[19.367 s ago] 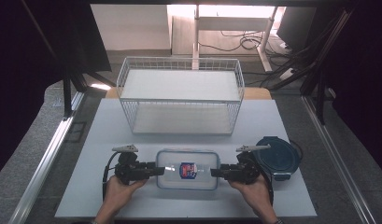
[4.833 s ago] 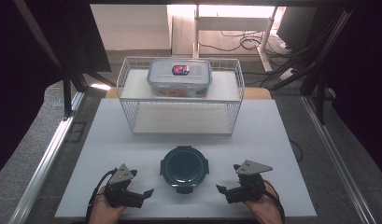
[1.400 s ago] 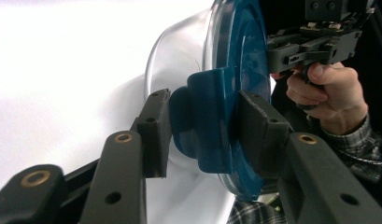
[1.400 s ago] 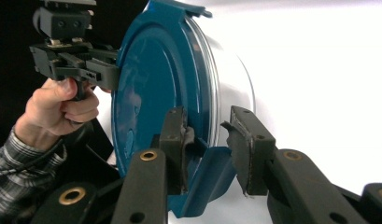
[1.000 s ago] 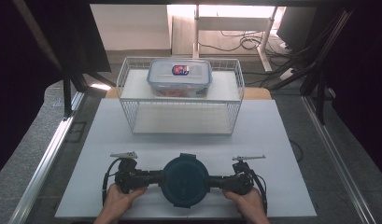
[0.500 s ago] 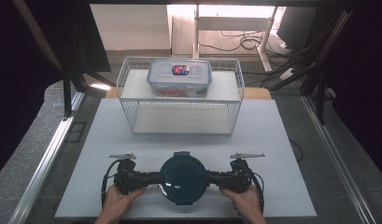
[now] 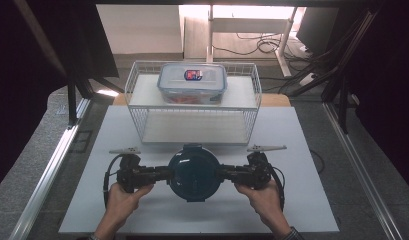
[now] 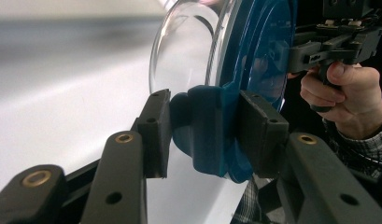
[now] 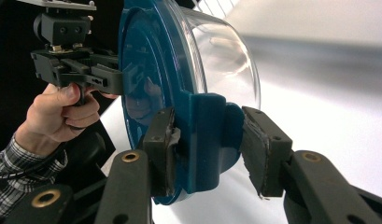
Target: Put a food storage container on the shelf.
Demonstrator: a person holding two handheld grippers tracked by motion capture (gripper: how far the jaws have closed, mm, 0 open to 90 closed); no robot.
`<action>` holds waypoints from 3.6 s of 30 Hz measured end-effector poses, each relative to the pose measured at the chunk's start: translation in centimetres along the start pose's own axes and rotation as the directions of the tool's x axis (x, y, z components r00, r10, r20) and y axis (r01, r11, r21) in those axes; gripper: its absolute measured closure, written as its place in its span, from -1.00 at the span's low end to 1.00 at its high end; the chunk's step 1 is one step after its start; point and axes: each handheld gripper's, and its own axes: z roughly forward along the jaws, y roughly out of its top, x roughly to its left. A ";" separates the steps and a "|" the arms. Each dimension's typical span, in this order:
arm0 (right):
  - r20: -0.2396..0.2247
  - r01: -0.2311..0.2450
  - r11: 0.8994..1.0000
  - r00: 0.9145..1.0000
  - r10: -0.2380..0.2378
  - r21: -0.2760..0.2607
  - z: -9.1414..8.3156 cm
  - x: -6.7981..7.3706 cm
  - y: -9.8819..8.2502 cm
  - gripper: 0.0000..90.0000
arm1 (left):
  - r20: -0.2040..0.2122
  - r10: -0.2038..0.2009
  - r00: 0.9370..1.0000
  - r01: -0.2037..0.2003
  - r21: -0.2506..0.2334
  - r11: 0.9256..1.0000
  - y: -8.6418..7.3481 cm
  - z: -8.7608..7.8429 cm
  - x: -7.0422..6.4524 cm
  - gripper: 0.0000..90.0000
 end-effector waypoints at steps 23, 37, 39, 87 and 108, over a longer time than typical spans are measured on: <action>0.041 0.133 0.984 0.991 -0.129 -0.116 -4.0 4.7 16.0 0.25 | -0.008 0.122 0.993 -0.122 -0.098 0.988 16.3 -5.3 -3.4 0.26; 0.048 0.148 0.976 0.989 -0.142 -0.157 -3.8 4.8 22.8 0.25 | -0.028 0.124 0.992 -0.126 -0.144 0.981 24.0 -6.9 -2.7 0.26; 0.045 0.140 0.976 0.990 -0.135 -0.164 -3.7 4.3 23.8 0.25 | -0.028 0.111 0.993 -0.114 -0.147 0.983 24.7 -6.7 -2.3 0.25; 0.357 0.267 0.941 0.916 -0.182 -0.206 -1.1 3.4 26.0 0.58 | -0.249 0.115 0.962 -0.172 -0.223 0.960 26.3 -5.2 -1.8 0.39; 0.359 0.307 0.940 0.902 -0.239 -0.145 -0.8 2.6 24.0 0.94 | -0.273 0.149 0.950 -0.191 -0.136 0.972 24.3 -3.5 -0.7 0.82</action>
